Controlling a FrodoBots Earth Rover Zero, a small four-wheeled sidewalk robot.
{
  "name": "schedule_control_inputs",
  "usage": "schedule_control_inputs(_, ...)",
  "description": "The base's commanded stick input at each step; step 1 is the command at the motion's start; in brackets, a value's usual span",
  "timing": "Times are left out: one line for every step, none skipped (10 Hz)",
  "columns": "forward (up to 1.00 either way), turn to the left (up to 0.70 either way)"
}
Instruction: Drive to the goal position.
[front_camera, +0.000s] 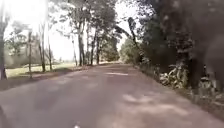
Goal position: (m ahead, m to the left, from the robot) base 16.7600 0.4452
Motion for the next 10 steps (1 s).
schedule_control_inputs(1.0, -0.1)
schedule_control_inputs(1.0, -0.1)
schedule_control_inputs(1.0, -0.1)
schedule_control_inputs(1.0, -0.1)
schedule_control_inputs(1.0, -0.1)
schedule_control_inputs(1.0, -0.1)
schedule_control_inputs(1.0, -0.1)
schedule_control_inputs(1.0, -0.1)
schedule_control_inputs(1.0, -0.11)
schedule_control_inputs(1.0, -0.1)
